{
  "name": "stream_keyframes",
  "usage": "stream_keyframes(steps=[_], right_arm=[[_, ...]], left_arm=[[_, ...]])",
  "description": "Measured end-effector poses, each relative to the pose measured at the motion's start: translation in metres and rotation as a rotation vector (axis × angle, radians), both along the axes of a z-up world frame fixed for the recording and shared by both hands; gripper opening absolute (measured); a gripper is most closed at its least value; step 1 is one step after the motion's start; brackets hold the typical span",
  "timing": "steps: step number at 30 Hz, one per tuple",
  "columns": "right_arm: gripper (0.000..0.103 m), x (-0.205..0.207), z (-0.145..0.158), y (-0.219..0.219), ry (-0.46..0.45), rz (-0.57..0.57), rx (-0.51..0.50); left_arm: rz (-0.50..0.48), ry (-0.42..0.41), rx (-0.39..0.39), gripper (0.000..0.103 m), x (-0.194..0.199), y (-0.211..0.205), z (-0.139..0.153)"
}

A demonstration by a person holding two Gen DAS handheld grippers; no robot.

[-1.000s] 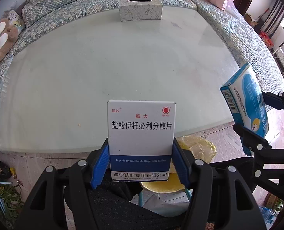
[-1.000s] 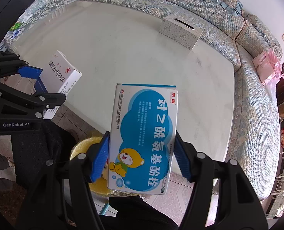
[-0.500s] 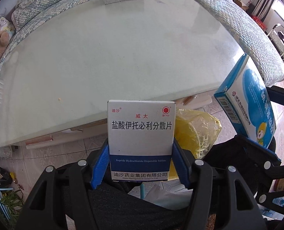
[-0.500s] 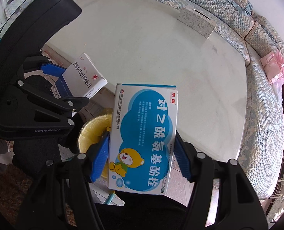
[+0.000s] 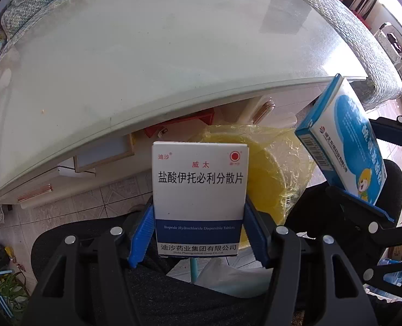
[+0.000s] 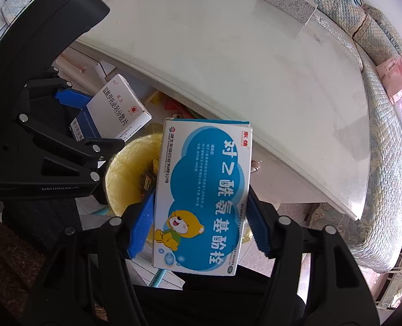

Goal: Collect trash
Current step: 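Carry both medicine boxes with both tools over the trash bin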

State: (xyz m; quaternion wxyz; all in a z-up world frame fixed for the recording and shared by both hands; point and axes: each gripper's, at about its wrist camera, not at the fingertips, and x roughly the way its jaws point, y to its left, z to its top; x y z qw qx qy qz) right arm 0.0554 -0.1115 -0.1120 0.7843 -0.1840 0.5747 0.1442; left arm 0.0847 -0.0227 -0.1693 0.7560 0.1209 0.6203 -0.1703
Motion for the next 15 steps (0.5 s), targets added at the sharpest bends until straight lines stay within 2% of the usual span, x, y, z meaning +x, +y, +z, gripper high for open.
stream_keyframes(steps=[15], right_arm=[[0.062, -0.001, -0.083, 0.003, 0.103, -0.021, 0.005]], left_arm=[[-0.023, 0.104, 0.000, 0.060, -0.001, 0.003, -0.091]])
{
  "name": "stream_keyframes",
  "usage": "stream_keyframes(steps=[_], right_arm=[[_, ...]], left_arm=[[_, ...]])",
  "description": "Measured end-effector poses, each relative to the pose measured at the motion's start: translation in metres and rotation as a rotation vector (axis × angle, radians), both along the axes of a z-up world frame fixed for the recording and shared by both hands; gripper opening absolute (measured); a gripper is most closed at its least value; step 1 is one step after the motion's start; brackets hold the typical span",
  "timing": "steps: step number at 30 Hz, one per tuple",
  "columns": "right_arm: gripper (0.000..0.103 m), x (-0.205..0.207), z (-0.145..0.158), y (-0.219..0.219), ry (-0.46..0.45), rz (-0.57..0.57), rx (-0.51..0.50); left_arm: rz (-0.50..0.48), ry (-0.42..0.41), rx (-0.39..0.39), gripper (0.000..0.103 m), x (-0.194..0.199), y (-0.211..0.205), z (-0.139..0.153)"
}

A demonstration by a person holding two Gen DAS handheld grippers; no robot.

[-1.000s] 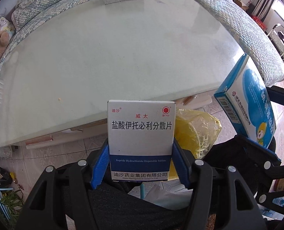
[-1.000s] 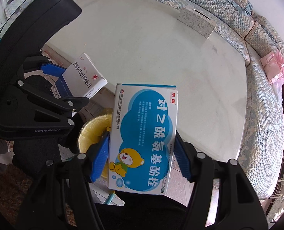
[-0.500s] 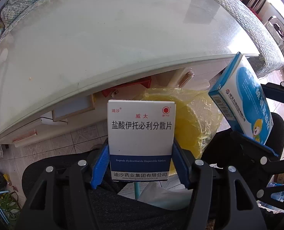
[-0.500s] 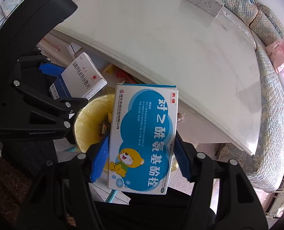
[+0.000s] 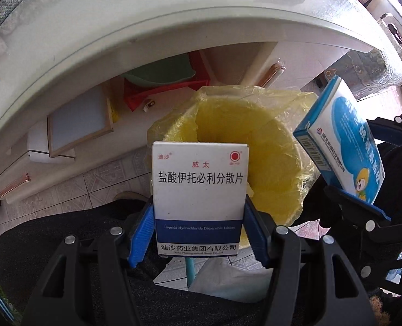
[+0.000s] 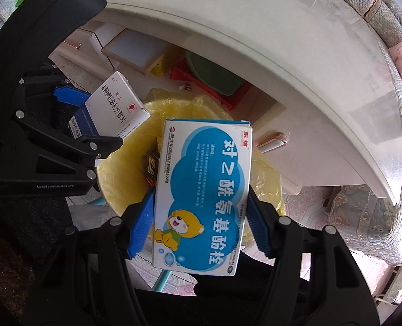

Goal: Collect trash
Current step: 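Carry both medicine boxes with both tools over the trash bin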

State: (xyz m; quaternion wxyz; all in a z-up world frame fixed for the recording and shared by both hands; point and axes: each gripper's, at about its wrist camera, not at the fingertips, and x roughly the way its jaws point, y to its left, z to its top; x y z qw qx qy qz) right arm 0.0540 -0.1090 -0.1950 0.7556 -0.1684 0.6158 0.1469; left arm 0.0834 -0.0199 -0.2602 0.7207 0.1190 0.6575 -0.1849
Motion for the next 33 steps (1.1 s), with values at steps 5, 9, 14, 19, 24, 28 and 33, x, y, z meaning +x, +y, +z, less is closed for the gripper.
stream_keyframes(steps=[5, 9, 14, 19, 24, 28, 33], right_arm=[[0.062, 0.001, -0.026, 0.000, 0.029, -0.016, 0.008], [0.062, 0.003, -0.046, -0.005, 0.063, -0.035, 0.023], [0.062, 0.006, -0.069, -0.007, 0.094, -0.057, 0.037], [0.062, 0.011, -0.087, -0.008, 0.127, -0.079, 0.048], [0.062, 0.011, -0.103, -0.006, 0.151, -0.090, 0.067], [0.062, 0.014, -0.116, -0.003, 0.180, -0.097, 0.085], [0.062, 0.017, -0.130, -0.005, 0.212, -0.113, 0.094]], left_arm=[[0.013, 0.045, 0.002, 0.060, 0.003, 0.000, -0.029], [0.027, 0.090, -0.004, 0.060, 0.003, 0.002, -0.050], [0.030, 0.112, 0.012, 0.060, 0.007, 0.001, -0.070], [0.015, 0.124, 0.034, 0.060, 0.015, -0.002, -0.084], [0.026, 0.166, 0.022, 0.060, 0.021, -0.003, -0.099], [0.014, 0.197, 0.016, 0.060, 0.023, -0.007, -0.110], [0.020, 0.252, 0.010, 0.060, 0.030, -0.006, -0.127]])
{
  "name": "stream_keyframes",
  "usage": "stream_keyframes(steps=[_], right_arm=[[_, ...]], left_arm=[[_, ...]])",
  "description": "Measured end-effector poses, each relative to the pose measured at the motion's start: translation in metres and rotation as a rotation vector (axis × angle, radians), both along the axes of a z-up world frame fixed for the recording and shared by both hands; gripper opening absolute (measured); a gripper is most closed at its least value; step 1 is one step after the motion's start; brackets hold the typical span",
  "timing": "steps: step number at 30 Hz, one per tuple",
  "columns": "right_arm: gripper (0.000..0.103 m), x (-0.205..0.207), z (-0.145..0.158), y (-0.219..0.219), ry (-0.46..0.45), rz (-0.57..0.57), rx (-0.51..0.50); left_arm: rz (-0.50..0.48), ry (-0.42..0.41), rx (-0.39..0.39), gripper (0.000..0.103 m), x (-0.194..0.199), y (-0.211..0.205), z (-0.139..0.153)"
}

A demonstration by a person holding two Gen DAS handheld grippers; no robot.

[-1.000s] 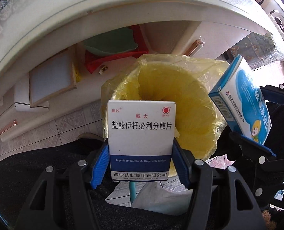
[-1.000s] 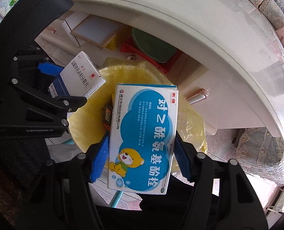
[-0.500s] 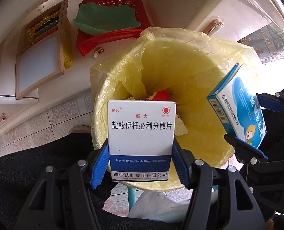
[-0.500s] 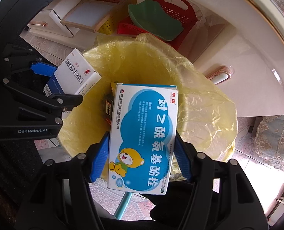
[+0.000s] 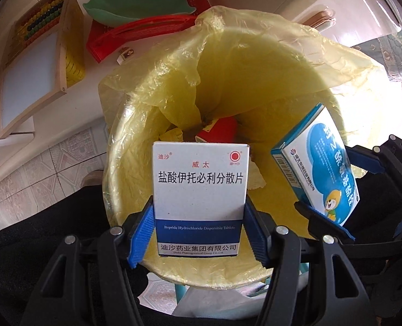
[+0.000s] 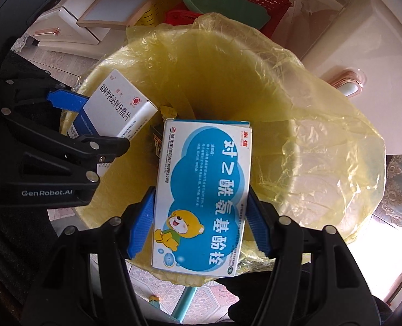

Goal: Collect trash
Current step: 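Carry both medicine boxes with both tools over the trash bin, then open both tools to drop the medicine boxes into the bin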

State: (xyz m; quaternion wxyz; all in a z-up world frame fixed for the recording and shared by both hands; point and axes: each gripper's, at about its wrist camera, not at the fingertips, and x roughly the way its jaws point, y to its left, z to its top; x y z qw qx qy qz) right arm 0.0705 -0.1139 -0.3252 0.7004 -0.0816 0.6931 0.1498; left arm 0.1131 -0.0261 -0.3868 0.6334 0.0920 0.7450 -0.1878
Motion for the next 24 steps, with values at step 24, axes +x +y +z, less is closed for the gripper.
stream_keyframes(steps=[24], right_arm=[[0.075, 0.004, -0.015, -0.007, 0.029, -0.031, 0.002]], left_arm=[[0.030, 0.106, 0.026, 0.074, 0.011, 0.001, -0.037]])
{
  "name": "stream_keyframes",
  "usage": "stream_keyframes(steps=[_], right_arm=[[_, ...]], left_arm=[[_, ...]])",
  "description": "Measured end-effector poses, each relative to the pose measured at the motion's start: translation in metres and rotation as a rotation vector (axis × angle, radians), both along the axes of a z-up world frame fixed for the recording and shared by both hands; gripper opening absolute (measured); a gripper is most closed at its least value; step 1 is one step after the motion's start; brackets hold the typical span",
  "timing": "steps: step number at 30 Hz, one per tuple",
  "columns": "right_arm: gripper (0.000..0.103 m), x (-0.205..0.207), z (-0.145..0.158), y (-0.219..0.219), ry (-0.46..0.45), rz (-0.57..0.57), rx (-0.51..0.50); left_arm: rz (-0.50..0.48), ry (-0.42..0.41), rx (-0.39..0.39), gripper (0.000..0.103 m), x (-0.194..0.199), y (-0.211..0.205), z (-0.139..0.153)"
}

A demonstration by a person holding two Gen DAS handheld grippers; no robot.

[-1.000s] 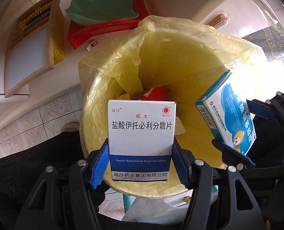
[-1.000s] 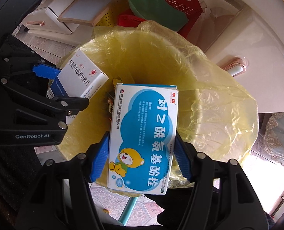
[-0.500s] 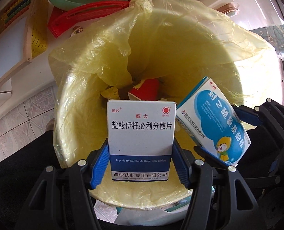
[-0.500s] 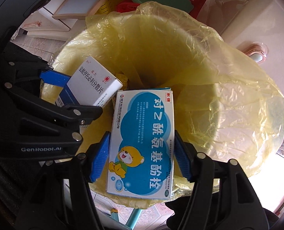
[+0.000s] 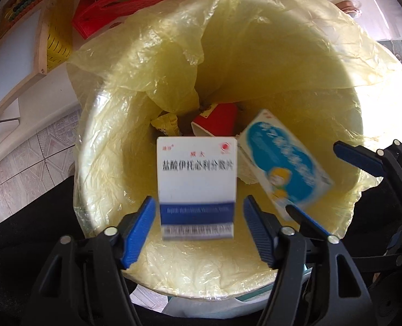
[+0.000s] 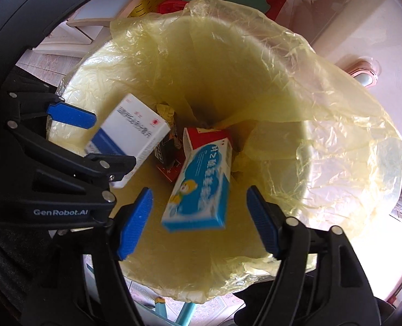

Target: Collect trash

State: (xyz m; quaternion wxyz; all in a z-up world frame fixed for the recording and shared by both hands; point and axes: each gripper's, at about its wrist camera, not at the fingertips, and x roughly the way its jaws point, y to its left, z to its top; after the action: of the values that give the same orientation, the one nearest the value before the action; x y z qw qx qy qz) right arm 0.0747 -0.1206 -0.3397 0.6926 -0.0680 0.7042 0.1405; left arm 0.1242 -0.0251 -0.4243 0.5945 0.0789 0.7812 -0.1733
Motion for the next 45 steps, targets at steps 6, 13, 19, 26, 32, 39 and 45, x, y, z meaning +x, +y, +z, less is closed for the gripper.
stream_keyframes(steps=[6, 13, 19, 26, 32, 39, 45], right_arm=[[0.077, 0.002, 0.004, -0.004, -0.003, -0.010, 0.014], [0.077, 0.005, 0.003, -0.001, -0.001, -0.012, 0.013], [0.077, 0.001, 0.006, -0.004, -0.005, -0.019, 0.014], [0.078, -0.002, 0.018, -0.016, -0.019, -0.055, 0.002], [0.078, -0.009, 0.037, -0.022, -0.068, -0.080, -0.028], [0.085, -0.023, 0.071, -0.031, -0.148, -0.151, -0.082], [0.085, -0.040, 0.129, -0.043, -0.306, -0.228, -0.086]], left_arm=[[0.012, 0.003, -0.011, 0.083, 0.003, 0.004, -0.001], [0.013, 0.003, -0.004, 0.083, 0.000, 0.001, -0.003], [0.027, -0.006, -0.006, 0.083, -0.003, -0.003, 0.009], [0.048, -0.048, 0.000, 0.083, -0.008, 0.001, 0.029], [0.066, -0.125, -0.003, 0.084, -0.020, 0.001, 0.063], [0.148, -0.237, 0.018, 0.084, -0.035, 0.011, 0.101], [0.197, -0.427, 0.010, 0.084, -0.053, 0.011, 0.165]])
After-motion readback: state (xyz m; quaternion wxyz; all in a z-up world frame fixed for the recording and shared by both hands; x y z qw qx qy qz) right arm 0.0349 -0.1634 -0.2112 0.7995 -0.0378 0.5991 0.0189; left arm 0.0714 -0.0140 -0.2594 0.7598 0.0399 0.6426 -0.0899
